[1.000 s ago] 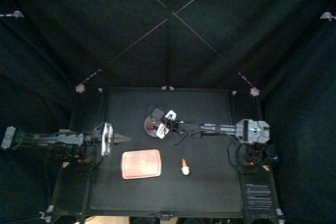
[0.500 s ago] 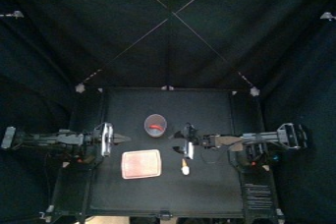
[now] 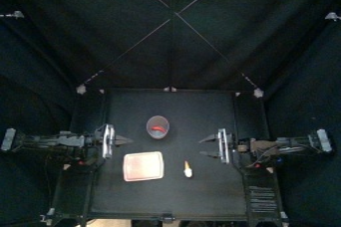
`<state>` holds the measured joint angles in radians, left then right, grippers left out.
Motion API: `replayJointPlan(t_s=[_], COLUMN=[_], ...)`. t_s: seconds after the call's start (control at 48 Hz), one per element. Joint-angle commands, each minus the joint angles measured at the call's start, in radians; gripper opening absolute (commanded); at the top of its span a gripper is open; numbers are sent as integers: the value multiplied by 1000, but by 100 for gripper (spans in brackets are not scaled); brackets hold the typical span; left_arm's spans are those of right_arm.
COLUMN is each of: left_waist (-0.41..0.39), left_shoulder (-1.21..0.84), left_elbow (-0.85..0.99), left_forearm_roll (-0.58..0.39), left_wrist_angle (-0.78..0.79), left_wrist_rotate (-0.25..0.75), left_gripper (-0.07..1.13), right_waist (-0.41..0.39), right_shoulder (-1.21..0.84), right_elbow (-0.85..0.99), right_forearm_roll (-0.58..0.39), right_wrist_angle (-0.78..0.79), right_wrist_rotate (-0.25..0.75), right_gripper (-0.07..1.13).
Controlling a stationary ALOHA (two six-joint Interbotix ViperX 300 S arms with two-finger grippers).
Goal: Pick the red chile then place it in the grey bowl
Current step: Drop red chile in the grey bowl and return to neutral
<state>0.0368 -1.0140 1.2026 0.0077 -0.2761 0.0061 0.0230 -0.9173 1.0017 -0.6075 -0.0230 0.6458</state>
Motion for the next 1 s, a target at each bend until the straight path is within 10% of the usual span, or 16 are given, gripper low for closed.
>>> replayJointPlan(t_s=[0.021, 1.0], left_waist=[3, 2], left_shoulder=[3, -3], left_elbow=[-14, -14], left_forearm_roll=[8, 23], left_wrist_angle=[-5, -6], left_wrist_rotate=[2, 2], left_gripper=[-4, -4], right_waist=[-2, -54], right_shoulder=[-71, -160], right_elbow=[21, 69], right_forearm_roll=[-23, -64], right_wrist_angle=[-9, -14], right_wrist_rotate=[-5, 6], right_gripper=[88, 88])
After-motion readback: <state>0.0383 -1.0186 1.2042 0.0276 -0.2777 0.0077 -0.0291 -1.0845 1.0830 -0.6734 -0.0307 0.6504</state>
